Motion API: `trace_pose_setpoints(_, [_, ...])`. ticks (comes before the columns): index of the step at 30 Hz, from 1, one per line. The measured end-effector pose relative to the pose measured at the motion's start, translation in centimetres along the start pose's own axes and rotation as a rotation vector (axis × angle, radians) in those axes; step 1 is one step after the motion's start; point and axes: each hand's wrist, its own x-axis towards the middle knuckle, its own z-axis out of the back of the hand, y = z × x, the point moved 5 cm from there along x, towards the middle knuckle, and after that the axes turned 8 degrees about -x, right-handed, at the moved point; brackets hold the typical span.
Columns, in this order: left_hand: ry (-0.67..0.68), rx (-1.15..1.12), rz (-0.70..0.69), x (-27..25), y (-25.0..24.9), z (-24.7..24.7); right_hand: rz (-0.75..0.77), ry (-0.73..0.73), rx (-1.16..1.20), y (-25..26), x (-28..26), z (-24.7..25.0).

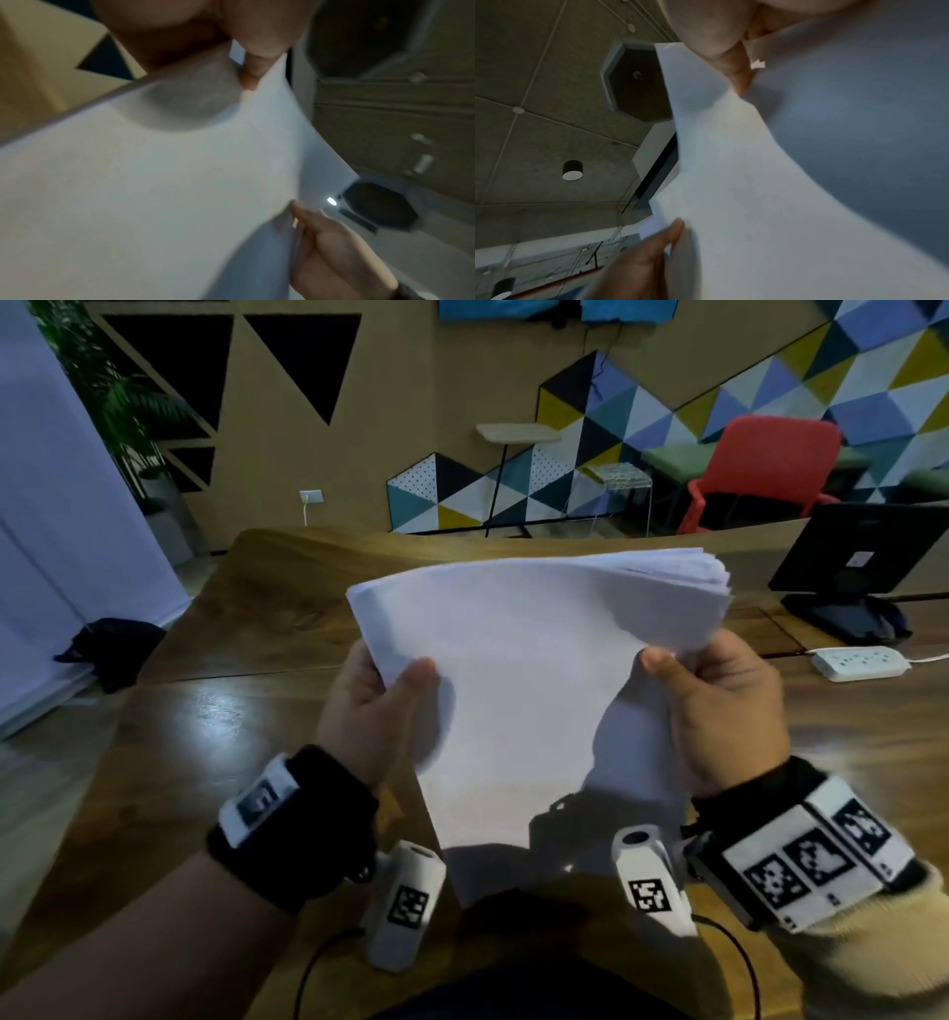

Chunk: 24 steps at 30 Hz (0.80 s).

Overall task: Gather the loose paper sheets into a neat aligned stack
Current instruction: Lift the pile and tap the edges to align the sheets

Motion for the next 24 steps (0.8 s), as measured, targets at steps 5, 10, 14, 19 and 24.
trace_pose_setpoints(5, [0.02,0.09,-0.274,-2.0,-1.5,-2.1,0.087,-0.084,0.014,0.5,-1.9,-1.1])
trace_pose_setpoints(10, [-0.055,0.235,-0.302,-2.2,-0.8,-1.3,0.055,-0.06,-0.027,-0.8,-1.8,-1.5])
trace_pose_setpoints(14, [-0.086,0.22,-0.251,-1.4,-1.2,-0.5,0.061,-0.072,-0.017,-0.1,-1.5,-1.0])
trace_pose_setpoints(19, [-0.039,0.155,-0.26,-2.3,-2.3,0.0,0.194,-0.031,0.172,1.5,-1.8,-0.1])
trace_pose_setpoints(24, [-0.122,-0.007,-0.102,-2.3,-1.4,-0.2,0.035,0.014,0.284,0.3,-2.3,-1.2])
